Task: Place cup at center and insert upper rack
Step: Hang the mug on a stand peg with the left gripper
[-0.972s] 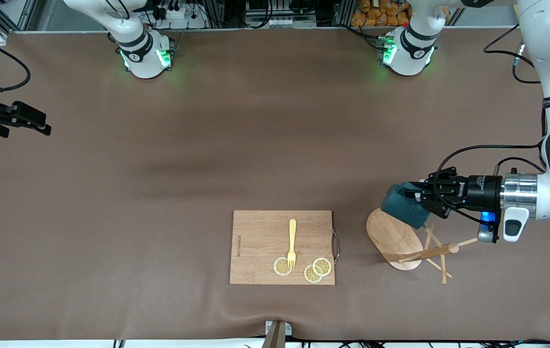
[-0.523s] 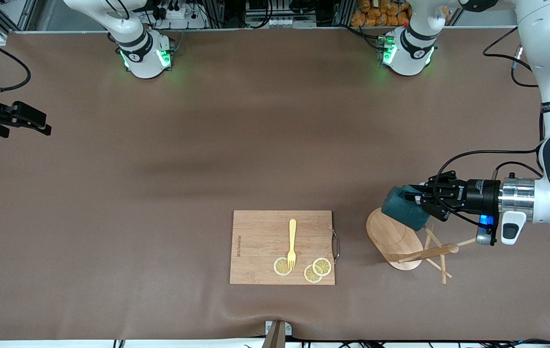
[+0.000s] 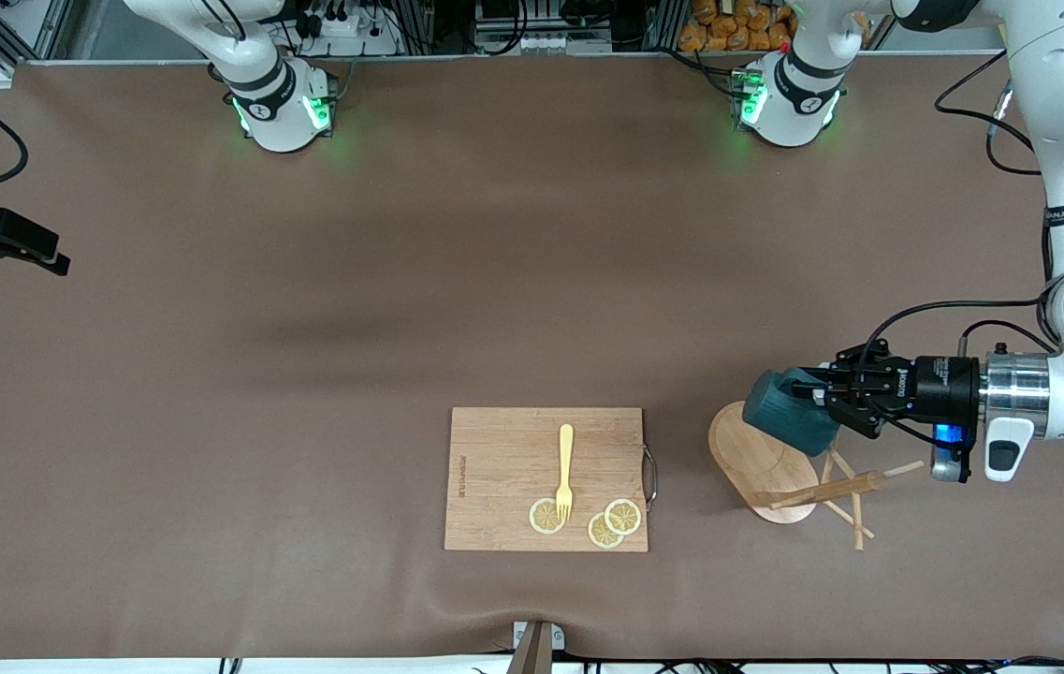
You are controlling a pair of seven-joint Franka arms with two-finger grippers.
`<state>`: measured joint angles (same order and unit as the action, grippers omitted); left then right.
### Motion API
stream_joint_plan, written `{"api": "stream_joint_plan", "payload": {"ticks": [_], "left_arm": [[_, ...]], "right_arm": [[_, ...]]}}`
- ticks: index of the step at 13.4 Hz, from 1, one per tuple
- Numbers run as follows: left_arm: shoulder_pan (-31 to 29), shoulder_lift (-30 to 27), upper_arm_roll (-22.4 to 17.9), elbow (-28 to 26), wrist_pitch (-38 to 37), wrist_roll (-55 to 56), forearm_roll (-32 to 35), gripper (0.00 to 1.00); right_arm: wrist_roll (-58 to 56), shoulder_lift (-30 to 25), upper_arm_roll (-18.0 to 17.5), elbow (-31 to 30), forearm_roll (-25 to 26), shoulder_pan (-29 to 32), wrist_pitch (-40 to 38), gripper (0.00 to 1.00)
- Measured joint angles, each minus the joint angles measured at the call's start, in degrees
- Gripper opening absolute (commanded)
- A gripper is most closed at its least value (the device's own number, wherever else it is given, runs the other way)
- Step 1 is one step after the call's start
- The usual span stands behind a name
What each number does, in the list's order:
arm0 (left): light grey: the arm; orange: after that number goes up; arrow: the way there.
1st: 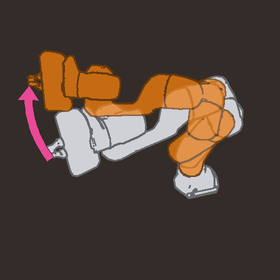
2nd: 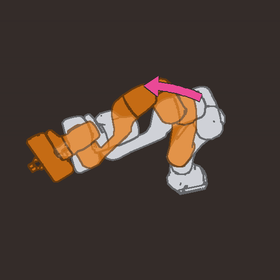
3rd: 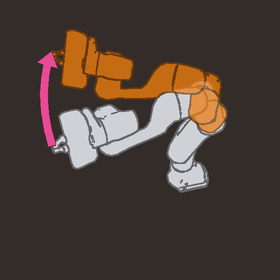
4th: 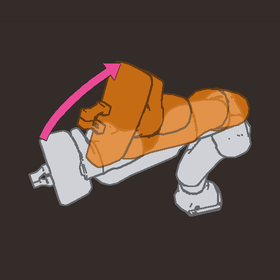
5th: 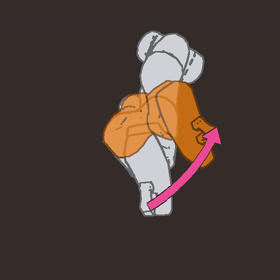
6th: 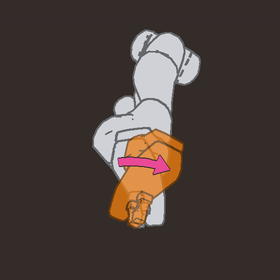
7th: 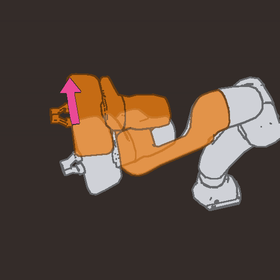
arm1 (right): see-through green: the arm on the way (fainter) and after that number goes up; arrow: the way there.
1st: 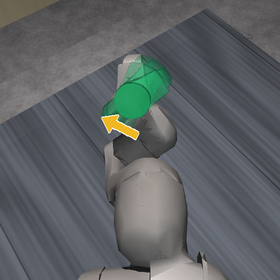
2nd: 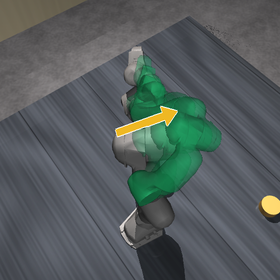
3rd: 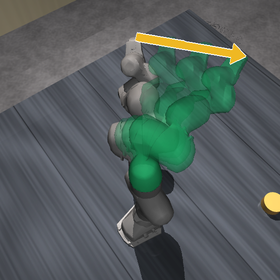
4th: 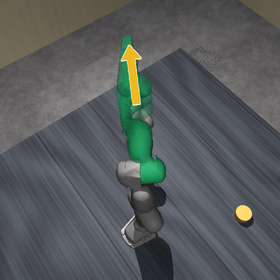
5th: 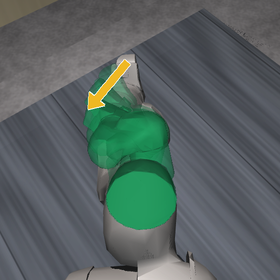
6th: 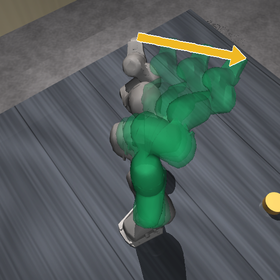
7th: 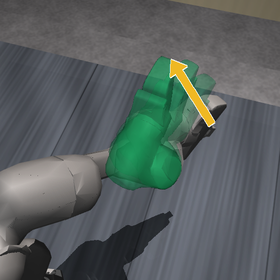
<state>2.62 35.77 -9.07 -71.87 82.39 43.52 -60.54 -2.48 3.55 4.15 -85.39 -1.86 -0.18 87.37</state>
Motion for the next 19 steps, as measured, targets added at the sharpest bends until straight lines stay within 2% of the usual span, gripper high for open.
{"api": "stream_joint_plan", "payload": {"ticks": [5,19], "left_arm": [[-1.36,1.09,0.01,0.00,0.00,-1.49,-3.06,0.00],[-3.06,3.75,0.01,0.00,-0.09,-4.52,-10.16,0.00]], "right_arm": [[1.21,0.12,-2.58,0.00,0.00,0.00,0.14,1.00],[-0.50,0.19,-2.63,-0.01,-0.01,0.09,-1.56,1.00]]}}
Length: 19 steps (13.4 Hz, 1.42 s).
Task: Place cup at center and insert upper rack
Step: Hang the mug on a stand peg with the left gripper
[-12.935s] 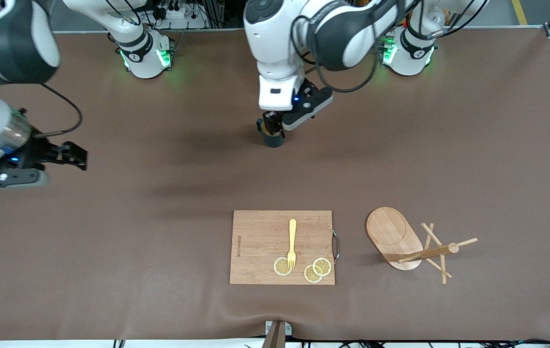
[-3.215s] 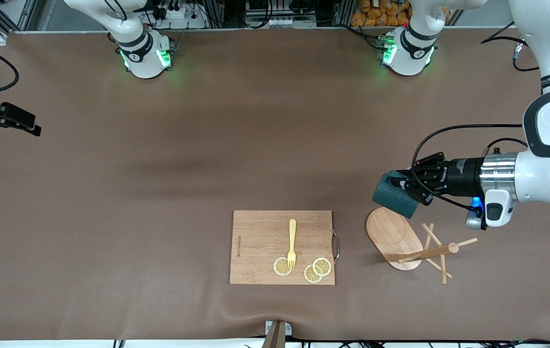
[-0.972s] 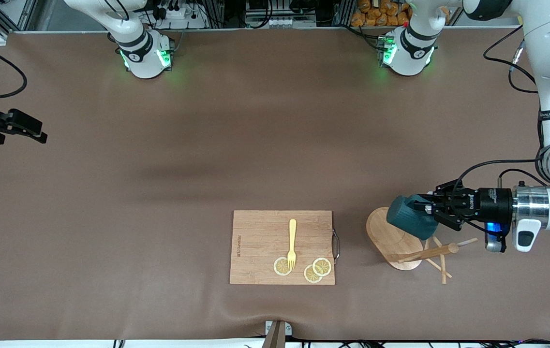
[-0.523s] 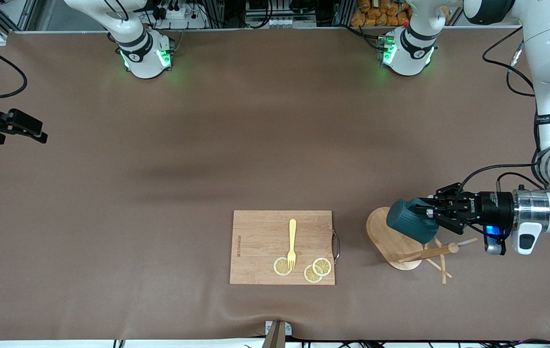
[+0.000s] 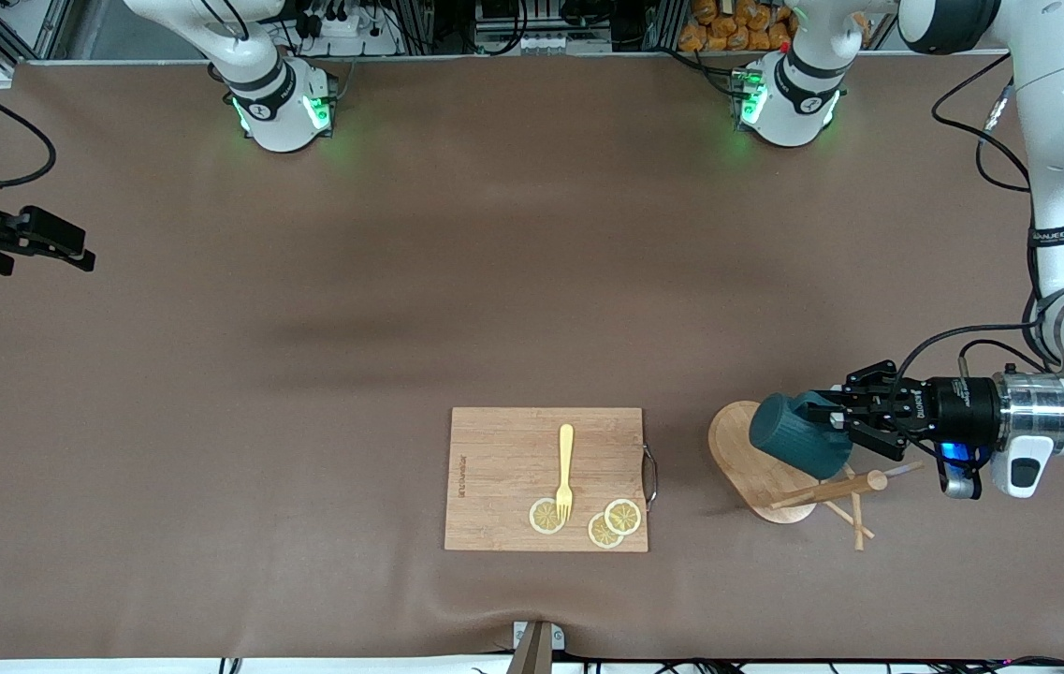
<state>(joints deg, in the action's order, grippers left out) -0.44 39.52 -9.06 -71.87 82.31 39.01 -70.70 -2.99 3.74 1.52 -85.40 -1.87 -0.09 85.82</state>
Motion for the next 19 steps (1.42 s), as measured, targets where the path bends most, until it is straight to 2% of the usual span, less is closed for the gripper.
{"api": "stream_joint_plan", "payload": {"ticks": [5,14,19], "left_arm": [[-0.46,0.69,0.00,0.00,0.00,-1.99,-0.82,0.00],[-1.20,2.28,0.01,0.00,0.00,-4.74,-1.31,0.00],[-1.55,2.87,0.00,0.00,0.00,-4.81,-3.92,0.00]], "right_arm": [[0.00,0.08,0.01,-0.01,0.00,0.02,-3.08,1.00],[0.00,0.07,0.19,0.34,0.06,0.12,-3.15,1.00],[0.00,-0.02,0.19,1.53,0.06,0.12,-3.32,1.00]]}}
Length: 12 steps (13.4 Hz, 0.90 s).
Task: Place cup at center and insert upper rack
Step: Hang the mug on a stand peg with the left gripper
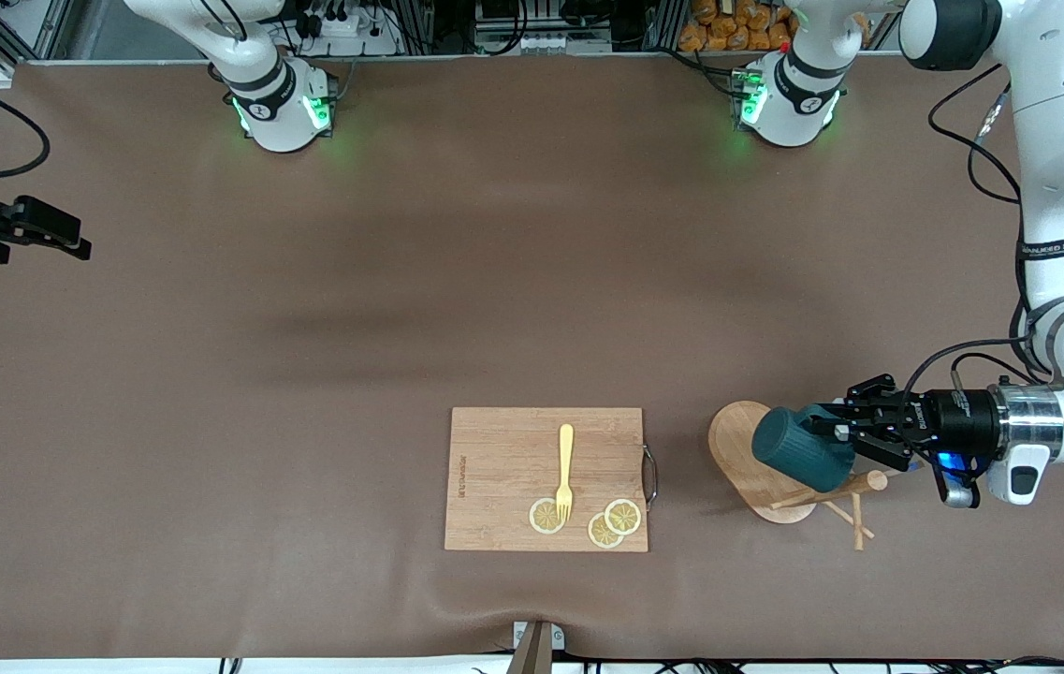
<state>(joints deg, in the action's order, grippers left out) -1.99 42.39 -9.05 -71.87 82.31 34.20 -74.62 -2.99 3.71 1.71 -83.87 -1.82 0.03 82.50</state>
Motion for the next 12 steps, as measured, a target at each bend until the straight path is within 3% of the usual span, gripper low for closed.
{"api": "stream_joint_plan", "payload": {"ticks": [12], "left_arm": [[-0.60,1.11,0.00,0.00,0.00,-0.01,-0.73,0.00]], "right_arm": [[1.40,-0.01,0.15,0.24,0.01,0.01,-0.31,1.00]]}}
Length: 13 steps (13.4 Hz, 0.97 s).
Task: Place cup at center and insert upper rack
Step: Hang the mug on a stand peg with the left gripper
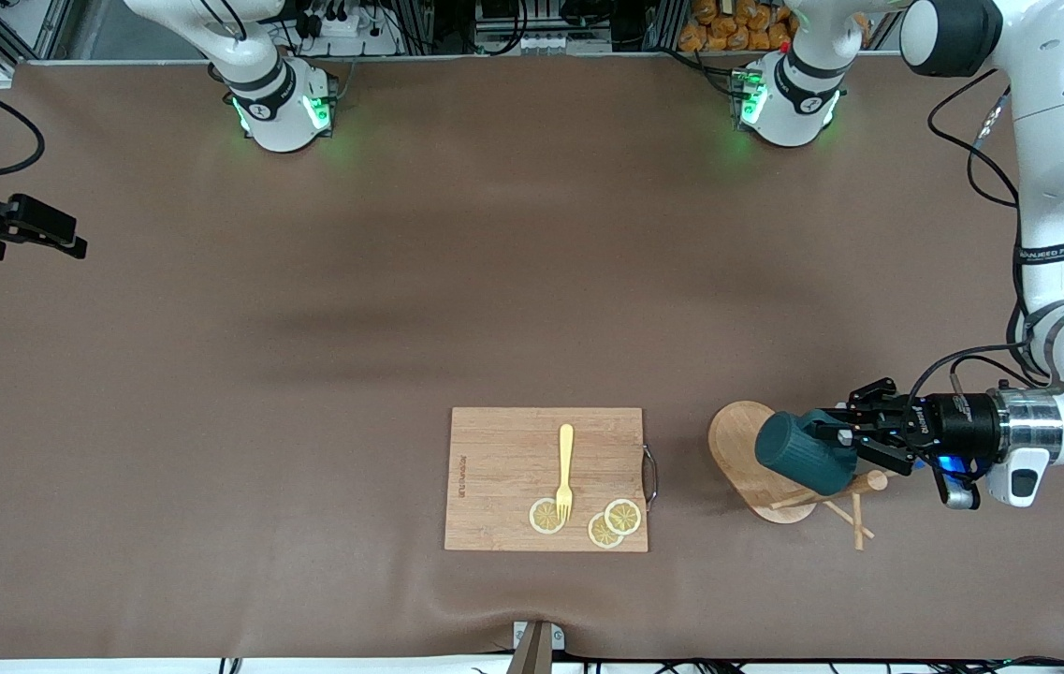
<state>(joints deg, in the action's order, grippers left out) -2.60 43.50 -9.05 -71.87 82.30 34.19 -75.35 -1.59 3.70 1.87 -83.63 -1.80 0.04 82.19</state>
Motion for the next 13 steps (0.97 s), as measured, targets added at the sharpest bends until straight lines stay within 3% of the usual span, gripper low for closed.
{"api": "stream_joint_plan", "payload": {"ticks": [13], "left_arm": [[-1.06,1.95,0.01,0.00,-1.66,-1.03,-3.38,0.00]], "right_arm": [[0.08,0.12,-0.01,-0.07,0.00,0.00,-2.24,1.00]]}}
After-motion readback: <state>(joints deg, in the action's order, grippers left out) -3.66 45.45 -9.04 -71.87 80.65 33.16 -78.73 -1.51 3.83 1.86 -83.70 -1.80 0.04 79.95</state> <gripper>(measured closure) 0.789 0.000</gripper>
